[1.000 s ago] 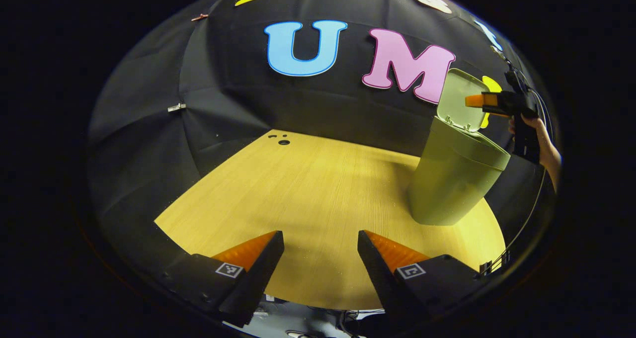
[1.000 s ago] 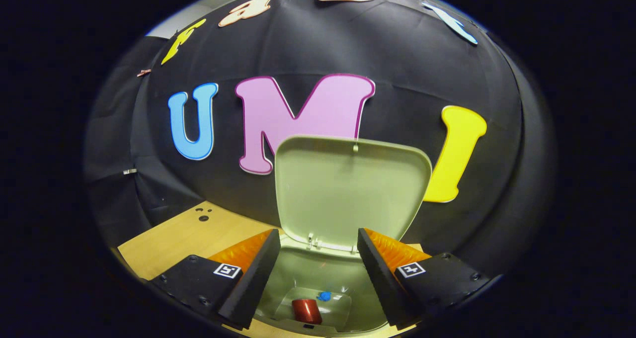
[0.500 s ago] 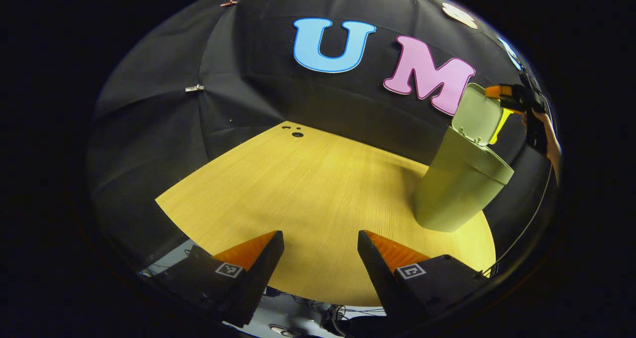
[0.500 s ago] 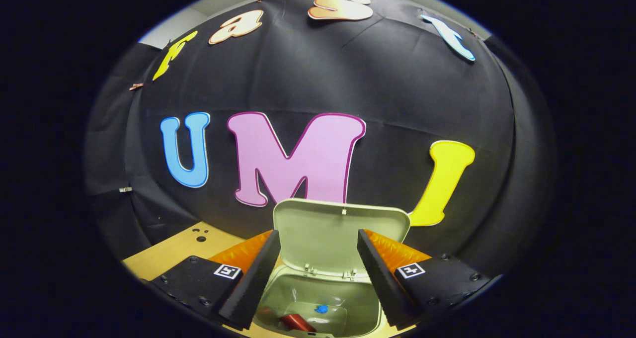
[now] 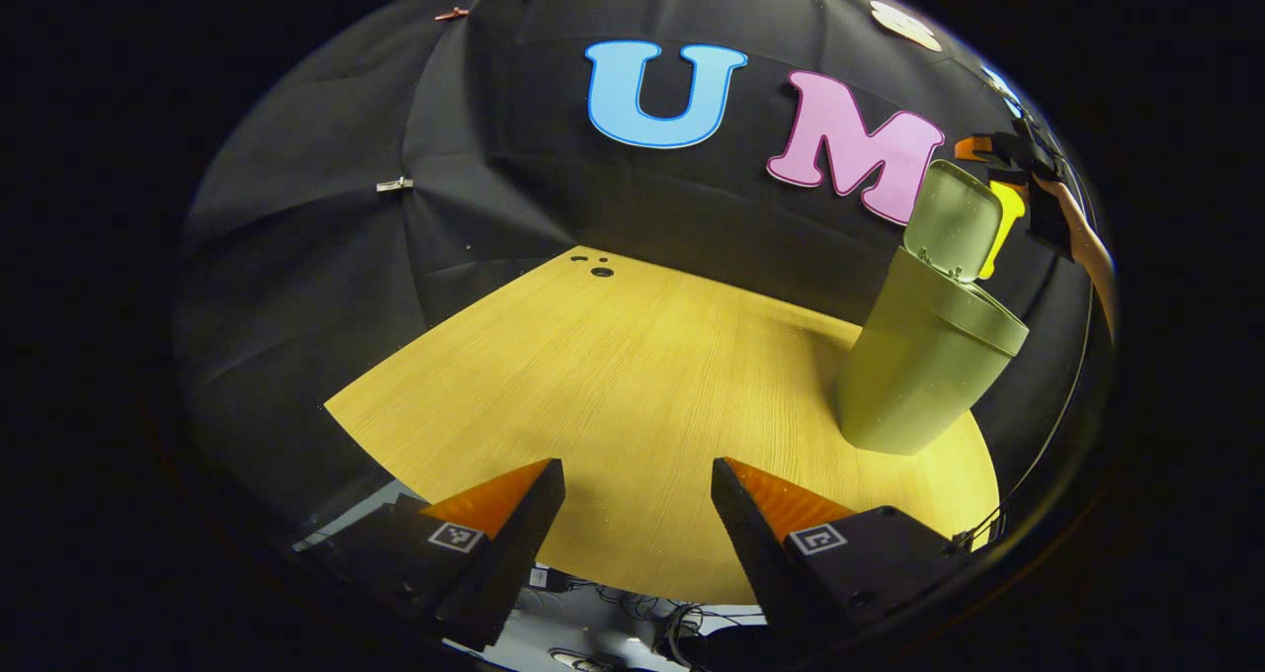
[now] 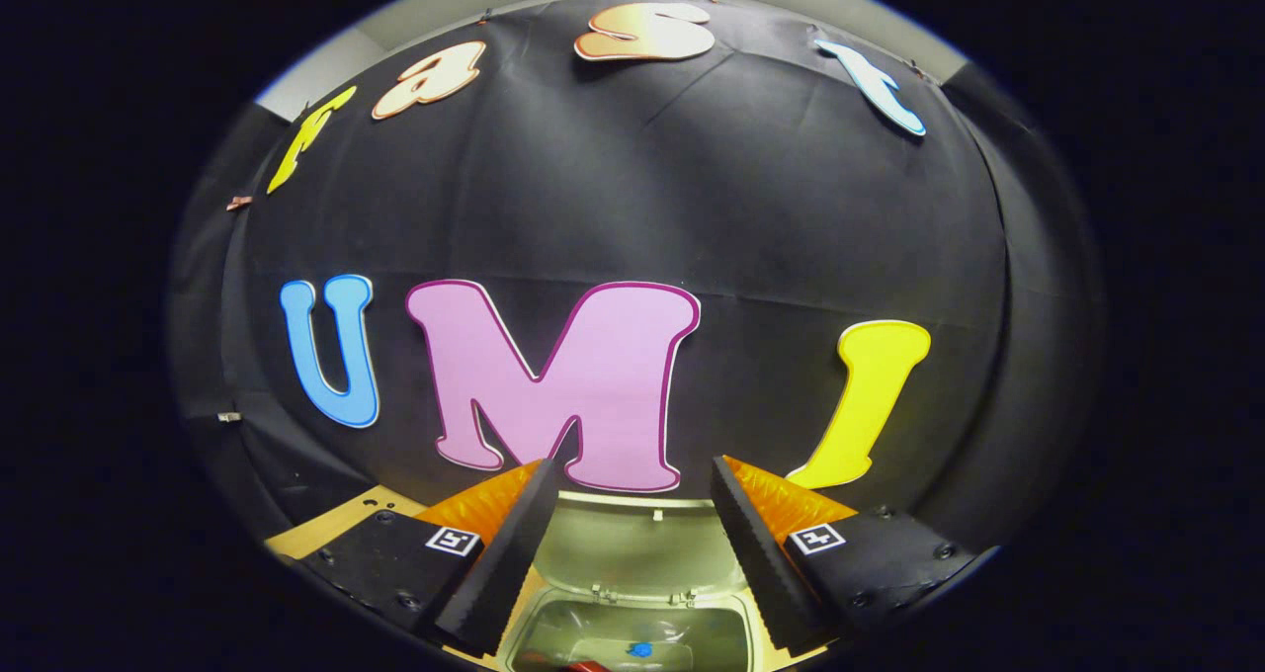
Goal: Press the lid of the desktop garbage bin to open it, pick up the crumpled paper on the desktop and throw it into the bin, then pick up the pop can on the desktop and drop it into the bin, and finally close the garbage bin lid.
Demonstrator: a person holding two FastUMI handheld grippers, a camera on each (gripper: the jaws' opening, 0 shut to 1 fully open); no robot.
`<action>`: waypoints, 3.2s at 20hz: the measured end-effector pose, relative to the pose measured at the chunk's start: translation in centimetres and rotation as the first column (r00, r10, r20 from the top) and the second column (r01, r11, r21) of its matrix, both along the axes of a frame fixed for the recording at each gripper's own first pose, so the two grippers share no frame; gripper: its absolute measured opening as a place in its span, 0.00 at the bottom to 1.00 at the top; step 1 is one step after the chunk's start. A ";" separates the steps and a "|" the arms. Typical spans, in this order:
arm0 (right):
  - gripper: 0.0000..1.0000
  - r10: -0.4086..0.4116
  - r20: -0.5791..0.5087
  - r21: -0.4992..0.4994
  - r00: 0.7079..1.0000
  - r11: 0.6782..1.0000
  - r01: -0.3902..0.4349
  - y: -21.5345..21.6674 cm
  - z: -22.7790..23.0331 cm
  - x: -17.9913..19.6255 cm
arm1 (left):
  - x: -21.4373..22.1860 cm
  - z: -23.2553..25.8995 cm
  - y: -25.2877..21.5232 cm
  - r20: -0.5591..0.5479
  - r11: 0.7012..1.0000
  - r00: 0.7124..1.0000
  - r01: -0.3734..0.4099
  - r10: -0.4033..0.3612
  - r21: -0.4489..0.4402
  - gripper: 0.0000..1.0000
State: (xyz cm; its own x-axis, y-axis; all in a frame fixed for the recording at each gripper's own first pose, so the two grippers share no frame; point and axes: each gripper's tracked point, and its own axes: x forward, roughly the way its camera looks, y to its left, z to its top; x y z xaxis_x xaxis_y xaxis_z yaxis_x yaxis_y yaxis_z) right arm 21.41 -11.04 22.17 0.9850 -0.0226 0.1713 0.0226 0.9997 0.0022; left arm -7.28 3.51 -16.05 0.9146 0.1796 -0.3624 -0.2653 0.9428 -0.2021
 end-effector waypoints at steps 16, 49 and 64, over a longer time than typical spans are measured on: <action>0.97 0.074 -0.099 0.030 0.992 0.997 -0.071 0.6 -2.3 0.6 | 1.2 1.8 -0.5 0.020 0.999 0.999 -0.040 0.040 0.016 0.99; 0.98 -0.052 -0.292 0.064 0.955 0.995 0.074 0.9 -21.5 -9.5 | 5.1 2.9 -1.4 0.052 0.901 0.909 0.400 -0.413 0.168 0.96; 0.99 -0.082 -0.264 0.055 0.961 0.993 0.100 1.5 -21.5 -10.0 | 6.7 4.4 1.3 0.096 0.914 0.919 0.363 -0.383 0.180 0.96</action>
